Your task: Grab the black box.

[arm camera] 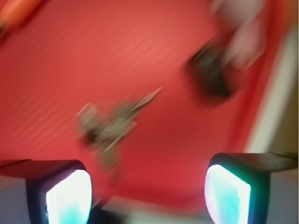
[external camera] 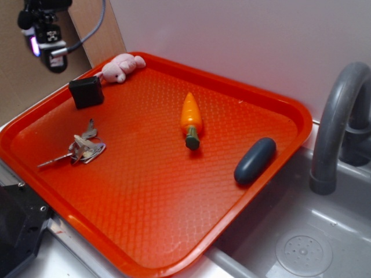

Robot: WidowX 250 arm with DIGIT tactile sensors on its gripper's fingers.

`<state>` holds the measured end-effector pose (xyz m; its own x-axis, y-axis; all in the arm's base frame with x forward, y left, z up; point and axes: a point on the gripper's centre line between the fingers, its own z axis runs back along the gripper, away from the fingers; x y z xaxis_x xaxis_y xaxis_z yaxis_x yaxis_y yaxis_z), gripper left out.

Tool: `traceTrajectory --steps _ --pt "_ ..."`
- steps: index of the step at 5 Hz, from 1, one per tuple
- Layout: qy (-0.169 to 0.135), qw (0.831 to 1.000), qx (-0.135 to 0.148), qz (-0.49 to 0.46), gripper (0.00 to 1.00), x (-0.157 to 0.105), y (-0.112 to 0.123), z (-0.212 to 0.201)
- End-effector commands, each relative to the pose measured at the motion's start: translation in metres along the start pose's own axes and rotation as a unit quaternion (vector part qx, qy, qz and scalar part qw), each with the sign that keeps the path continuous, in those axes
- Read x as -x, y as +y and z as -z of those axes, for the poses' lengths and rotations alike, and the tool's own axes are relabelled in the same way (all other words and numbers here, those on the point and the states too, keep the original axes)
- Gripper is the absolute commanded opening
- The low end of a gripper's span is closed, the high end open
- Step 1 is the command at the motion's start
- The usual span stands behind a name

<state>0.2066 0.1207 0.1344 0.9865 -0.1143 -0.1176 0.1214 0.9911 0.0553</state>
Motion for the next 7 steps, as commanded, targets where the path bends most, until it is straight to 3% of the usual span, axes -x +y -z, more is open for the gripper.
traceTrajectory --steps 1,3,4,5,6,7 --pt "-0.121 0.992 -0.038 0.022 1.0 -0.025 0.02 0.006" --pt "-0.144 0.987 -0.045 0.064 1.0 -0.038 0.018 0.035" --pt "-0.105 0.985 -0.075 0.114 1.0 -0.041 0.025 0.064" --pt "-0.089 0.98 -0.071 0.16 1.0 -0.05 0.013 0.087" --pt "-0.062 0.978 -0.076 0.182 0.0 -0.048 0.007 0.096" --pt "-0.092 0.981 -0.05 0.166 0.0 -0.046 -0.002 0.061"
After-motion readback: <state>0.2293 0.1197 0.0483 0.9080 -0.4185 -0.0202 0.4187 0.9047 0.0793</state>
